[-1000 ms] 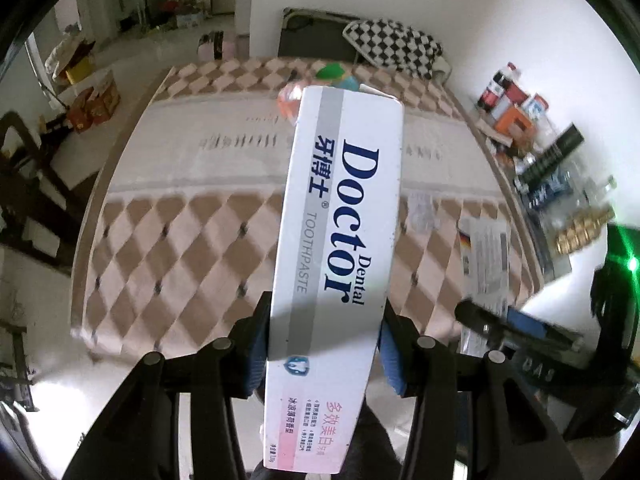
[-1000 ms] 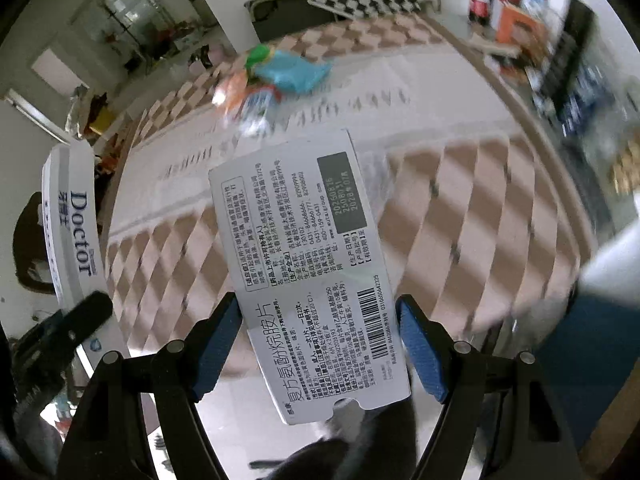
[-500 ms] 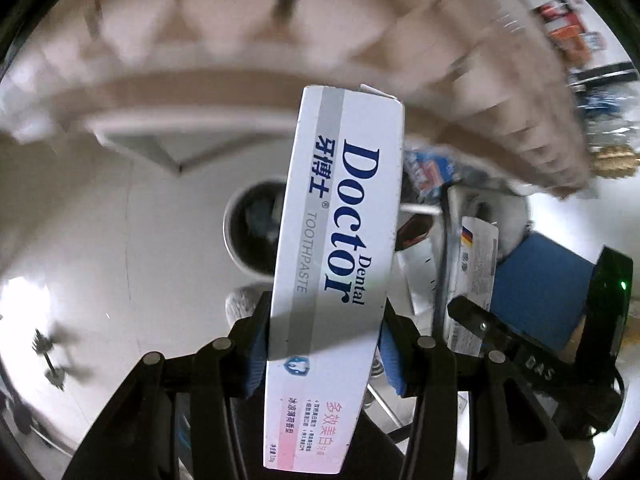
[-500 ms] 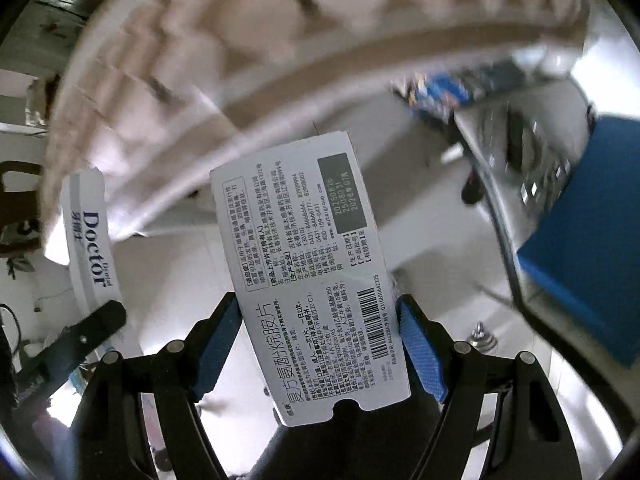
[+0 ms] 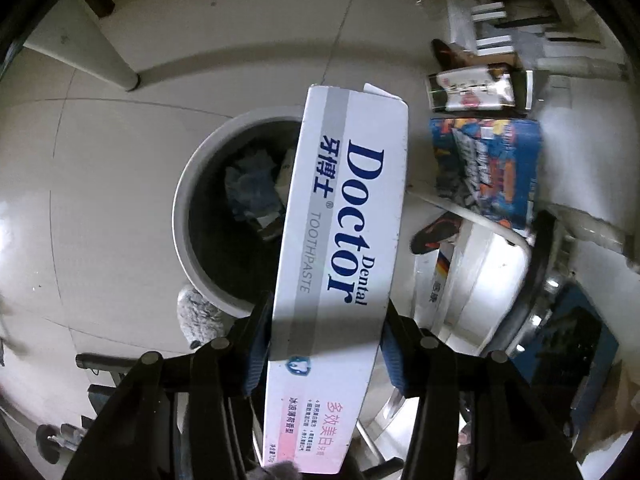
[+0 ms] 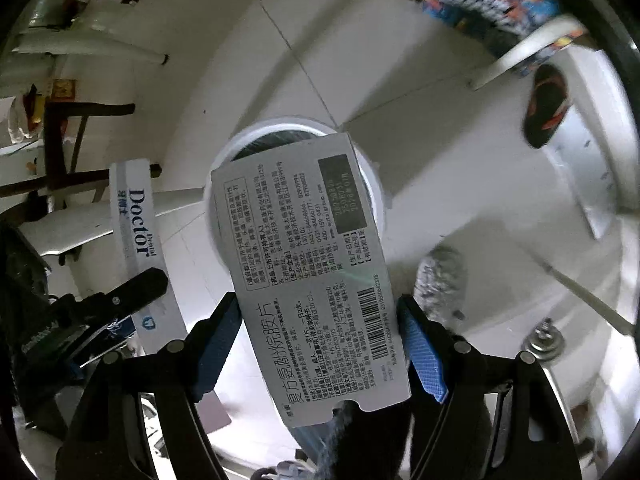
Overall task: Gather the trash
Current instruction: 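Carry both items over the trash bin and open both tools to drop them, then move both tools back toward the table, then grasp the Perfectland milk carton with the left tool while the right tool grasps the blister pack, then carry both items over the trash bin and open both tools to drop them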
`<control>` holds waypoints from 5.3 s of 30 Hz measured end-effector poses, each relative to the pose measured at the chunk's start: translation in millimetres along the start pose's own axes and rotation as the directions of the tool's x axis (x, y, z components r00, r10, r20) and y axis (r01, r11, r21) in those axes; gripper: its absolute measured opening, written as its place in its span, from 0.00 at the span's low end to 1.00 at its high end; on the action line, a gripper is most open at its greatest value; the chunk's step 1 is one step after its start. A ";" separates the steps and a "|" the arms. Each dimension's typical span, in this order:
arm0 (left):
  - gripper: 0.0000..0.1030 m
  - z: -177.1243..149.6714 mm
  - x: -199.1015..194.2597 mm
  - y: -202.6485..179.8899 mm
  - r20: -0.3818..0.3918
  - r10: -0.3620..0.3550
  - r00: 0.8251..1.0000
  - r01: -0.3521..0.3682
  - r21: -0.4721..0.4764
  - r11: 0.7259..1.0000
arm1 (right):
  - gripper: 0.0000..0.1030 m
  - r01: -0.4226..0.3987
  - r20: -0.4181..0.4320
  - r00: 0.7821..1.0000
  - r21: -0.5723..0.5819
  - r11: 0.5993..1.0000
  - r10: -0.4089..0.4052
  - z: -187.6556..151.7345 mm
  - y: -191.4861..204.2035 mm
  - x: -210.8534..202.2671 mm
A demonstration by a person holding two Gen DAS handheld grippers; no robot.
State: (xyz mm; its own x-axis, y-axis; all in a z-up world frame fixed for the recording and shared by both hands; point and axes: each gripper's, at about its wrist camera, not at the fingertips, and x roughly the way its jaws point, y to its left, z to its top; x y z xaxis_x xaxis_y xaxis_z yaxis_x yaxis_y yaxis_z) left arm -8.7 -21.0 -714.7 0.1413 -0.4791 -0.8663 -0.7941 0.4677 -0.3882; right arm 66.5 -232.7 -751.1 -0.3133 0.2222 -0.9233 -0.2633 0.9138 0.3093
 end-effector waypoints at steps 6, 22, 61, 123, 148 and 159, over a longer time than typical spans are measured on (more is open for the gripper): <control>0.93 -1.4 8.4 26.2 0.028 0.006 1.000 -0.004 -0.041 0.999 | 0.82 -0.094 -0.054 0.994 0.027 0.995 0.096 24.4 -10.7 63.4; 1.00 -71.4 -59.4 3.6 0.218 0.402 0.889 -0.429 0.095 0.898 | 1.00 0.270 0.123 0.961 -0.218 0.938 -0.248 -6.0 25.5 1.9; 1.00 -27.3 -354.0 -208.7 0.527 0.454 0.719 -0.548 0.027 0.836 | 1.00 0.192 0.355 0.925 -0.130 0.973 -0.135 76.5 164.2 -445.9; 0.48 90.7 -378.5 -313.0 0.464 0.331 0.822 -0.408 0.073 0.910 | 0.52 0.171 0.221 0.971 -0.359 0.918 -0.094 340.0 210.2 -461.9; 0.48 -95.0 -240.2 -80.3 0.257 0.161 0.953 -0.189 0.086 0.978 | 0.52 0.008 0.134 0.991 -0.190 0.982 0.017 -51.7 127.4 -287.6; 0.58 -9.9 -28.7 -1.6 0.080 0.143 0.986 -0.144 0.009 0.989 | 0.52 0.061 0.094 0.994 -0.096 0.994 -0.052 5.4 50.3 -67.8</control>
State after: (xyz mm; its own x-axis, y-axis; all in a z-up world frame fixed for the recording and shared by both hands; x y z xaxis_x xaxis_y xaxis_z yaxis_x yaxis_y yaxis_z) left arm -17.3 -15.4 -686.1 0.0727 -0.3466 -0.9352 -0.8008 0.5386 -0.2618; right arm 79.4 -200.0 -674.1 -0.2119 0.2051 -0.9555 -0.3680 0.8890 0.2725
